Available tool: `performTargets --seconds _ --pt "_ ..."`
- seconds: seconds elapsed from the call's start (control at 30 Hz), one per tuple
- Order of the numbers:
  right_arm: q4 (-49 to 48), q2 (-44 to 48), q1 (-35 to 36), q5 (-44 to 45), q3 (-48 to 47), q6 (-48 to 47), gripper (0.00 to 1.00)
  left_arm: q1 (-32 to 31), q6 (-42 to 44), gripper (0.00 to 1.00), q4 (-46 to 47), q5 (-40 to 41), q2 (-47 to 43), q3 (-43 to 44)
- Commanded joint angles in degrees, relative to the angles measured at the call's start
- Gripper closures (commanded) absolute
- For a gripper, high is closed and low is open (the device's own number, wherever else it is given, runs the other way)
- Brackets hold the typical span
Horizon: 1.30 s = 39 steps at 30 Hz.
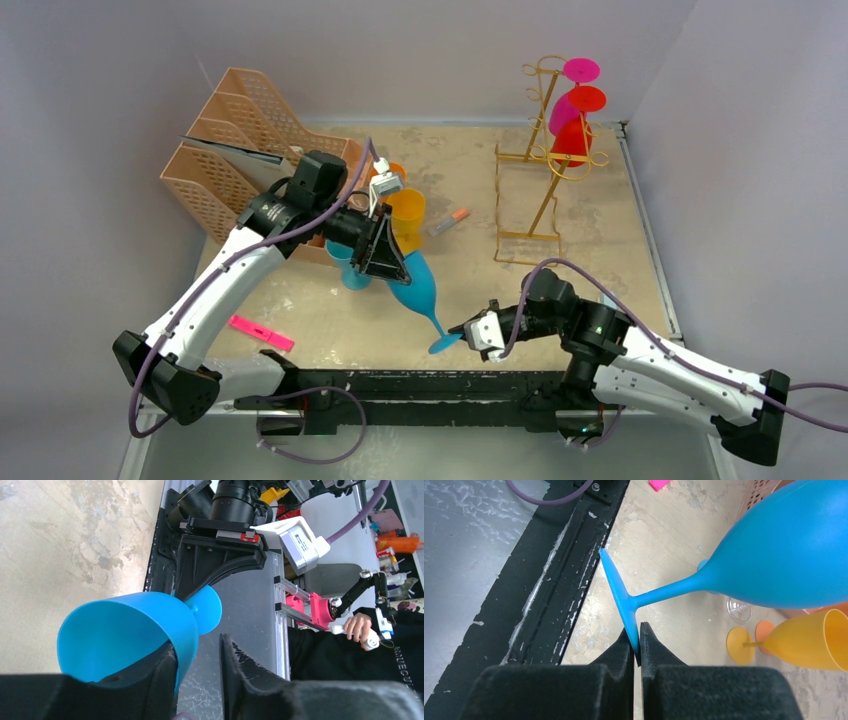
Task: Take the wine glass off the wine glass rack
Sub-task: Place the wine glass at the center of the board.
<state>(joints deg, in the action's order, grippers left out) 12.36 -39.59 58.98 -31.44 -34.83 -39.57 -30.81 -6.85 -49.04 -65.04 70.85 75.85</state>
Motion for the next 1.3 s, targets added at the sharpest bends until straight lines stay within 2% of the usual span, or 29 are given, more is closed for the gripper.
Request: performTargets --seconds 0.0,0.1,0.27,0.57,0.67,0.77,0.97,1.27 --pt "-2.44 0.71 -0.48 5.13 -0.39 1.33 1.00 -0.25 1.75 0.73 -1.17 -9.92 -2.05 1.40" --pt "-3.49 1.02 -0.48 6.29 0.15 1.27 1.00 -0.30 1.75 0.91 -1.10 -10.62 -2.29 1.06" --pt "-3.57 1.18 -0.49 6.81 0.24 0.90 1.00 -0.31 2.45 1.00 -2.45 -10.45 -1.74 0.82" --pt "-3.53 1.28 -0.50 7.05 0.12 1.15 1.00 -0.29 3.16 1.00 -2.69 -10.42 -2.13 1.57" --pt "-3.49 1.16 -0.47 7.03 0.06 1.57 0.97 -0.28 3.08 1.00 -2.92 -9.70 -1.94 1.58" --pt "-3.36 1.03 -0.45 7.12 0.11 1.87 0.92 -0.26 3.07 1.00 -4.31 -4.64 -1.09 1.53" --pt "-1.66 0.21 -0.48 7.02 -1.05 1.84 0.81 -0.26 3.36 1.00 -5.20 -3.43 0.37 1.79" --pt "2.30 1.08 -0.47 9.96 -1.61 2.53 0.54 -0.30 2.29 1.00 -5.53 3.00 0.68 2.70"
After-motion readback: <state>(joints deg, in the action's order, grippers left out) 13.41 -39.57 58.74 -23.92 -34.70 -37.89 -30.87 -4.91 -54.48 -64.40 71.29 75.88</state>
